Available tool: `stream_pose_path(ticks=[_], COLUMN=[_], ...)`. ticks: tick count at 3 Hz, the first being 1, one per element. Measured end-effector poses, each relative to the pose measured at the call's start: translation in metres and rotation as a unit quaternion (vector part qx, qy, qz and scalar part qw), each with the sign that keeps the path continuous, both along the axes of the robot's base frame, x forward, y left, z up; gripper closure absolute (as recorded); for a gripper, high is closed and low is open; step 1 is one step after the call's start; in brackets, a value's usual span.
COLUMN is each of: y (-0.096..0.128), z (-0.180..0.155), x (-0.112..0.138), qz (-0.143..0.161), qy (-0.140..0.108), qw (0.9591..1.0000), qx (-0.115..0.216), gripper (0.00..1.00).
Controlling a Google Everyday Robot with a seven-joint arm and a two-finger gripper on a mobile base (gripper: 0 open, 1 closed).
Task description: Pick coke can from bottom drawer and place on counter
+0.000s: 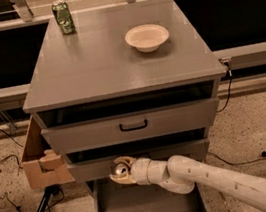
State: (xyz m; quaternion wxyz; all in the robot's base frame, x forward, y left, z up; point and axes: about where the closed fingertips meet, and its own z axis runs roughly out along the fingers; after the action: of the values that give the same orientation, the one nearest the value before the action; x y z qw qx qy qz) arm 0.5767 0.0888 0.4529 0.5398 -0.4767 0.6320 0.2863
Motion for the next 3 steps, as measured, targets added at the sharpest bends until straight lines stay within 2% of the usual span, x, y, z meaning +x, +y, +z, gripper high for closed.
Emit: stream_pose_path(ticks=[1, 2, 3], y=[-0.045, -0.059, -0.056], z=[0.101, 0.128, 0.126], x=[-0.008, -0.024, -0.024], qz=[-0.095, -0.127, -0.121], qy=[0.007, -0.002, -0.004], qw=[0.9954, 0.9918, 0.9924], qx=[0.009, -0.018, -0.020], gripper=[1.00, 1.00, 1.00])
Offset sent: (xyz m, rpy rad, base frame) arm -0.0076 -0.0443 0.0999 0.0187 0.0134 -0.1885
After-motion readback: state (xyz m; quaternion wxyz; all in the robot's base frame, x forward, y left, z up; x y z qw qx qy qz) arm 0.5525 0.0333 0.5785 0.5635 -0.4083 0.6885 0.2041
